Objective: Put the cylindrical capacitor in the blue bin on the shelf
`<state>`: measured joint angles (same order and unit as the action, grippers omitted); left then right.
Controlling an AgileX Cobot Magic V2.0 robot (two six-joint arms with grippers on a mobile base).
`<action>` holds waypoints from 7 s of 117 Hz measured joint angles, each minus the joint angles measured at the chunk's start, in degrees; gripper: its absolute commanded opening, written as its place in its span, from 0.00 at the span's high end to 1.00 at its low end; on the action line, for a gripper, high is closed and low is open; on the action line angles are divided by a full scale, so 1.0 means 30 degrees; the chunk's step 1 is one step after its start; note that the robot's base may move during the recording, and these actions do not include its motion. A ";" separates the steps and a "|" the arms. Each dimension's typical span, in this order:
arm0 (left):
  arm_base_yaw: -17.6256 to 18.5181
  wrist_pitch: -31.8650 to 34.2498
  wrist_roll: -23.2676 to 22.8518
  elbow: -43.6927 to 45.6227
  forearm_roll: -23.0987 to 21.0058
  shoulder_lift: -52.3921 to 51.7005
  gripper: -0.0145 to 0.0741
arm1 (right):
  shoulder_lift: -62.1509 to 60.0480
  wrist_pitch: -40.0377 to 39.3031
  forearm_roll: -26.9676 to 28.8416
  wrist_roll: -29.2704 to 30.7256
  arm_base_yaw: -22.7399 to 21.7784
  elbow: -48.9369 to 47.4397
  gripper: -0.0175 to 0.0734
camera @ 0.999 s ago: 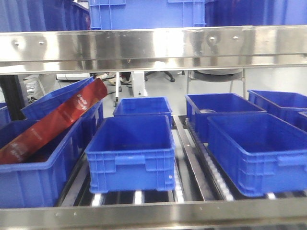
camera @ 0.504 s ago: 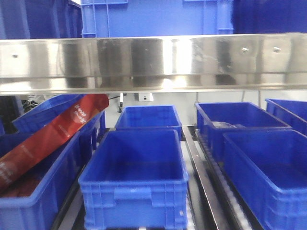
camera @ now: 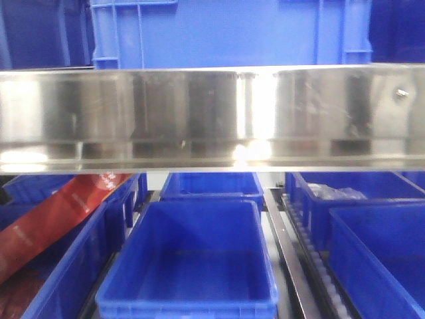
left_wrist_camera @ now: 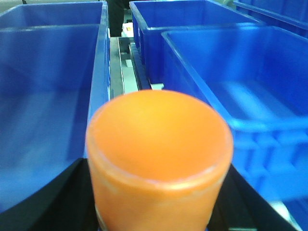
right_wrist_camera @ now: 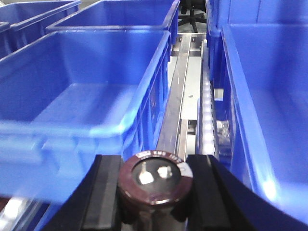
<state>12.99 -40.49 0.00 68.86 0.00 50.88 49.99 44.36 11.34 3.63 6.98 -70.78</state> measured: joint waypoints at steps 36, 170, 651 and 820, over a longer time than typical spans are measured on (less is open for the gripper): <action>0.0000 0.0000 0.0000 0.0000 0.0000 0.0000 0.96 | 0.0000 0.0000 0.0000 0.0000 0.0000 0.0000 0.92; 0.0000 0.0000 0.0000 0.0000 0.0000 0.0000 0.96 | 0.0000 -0.0029 0.0000 0.0000 0.0000 0.0000 0.92; 0.7321 0.0299 -0.0561 -0.2674 -0.1119 -0.4784 0.96 | 1.6715 0.2786 0.0377 0.1804 0.6434 -1.2353 0.57; 0.7321 0.0678 -0.0561 -0.2674 -0.0555 -0.4784 0.96 | -0.8642 -0.8049 -0.1037 0.1885 0.6354 1.2548 0.99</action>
<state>34.96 -38.46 -1.68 60.84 -1.66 36.53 24.07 20.22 8.23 9.29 26.05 -33.13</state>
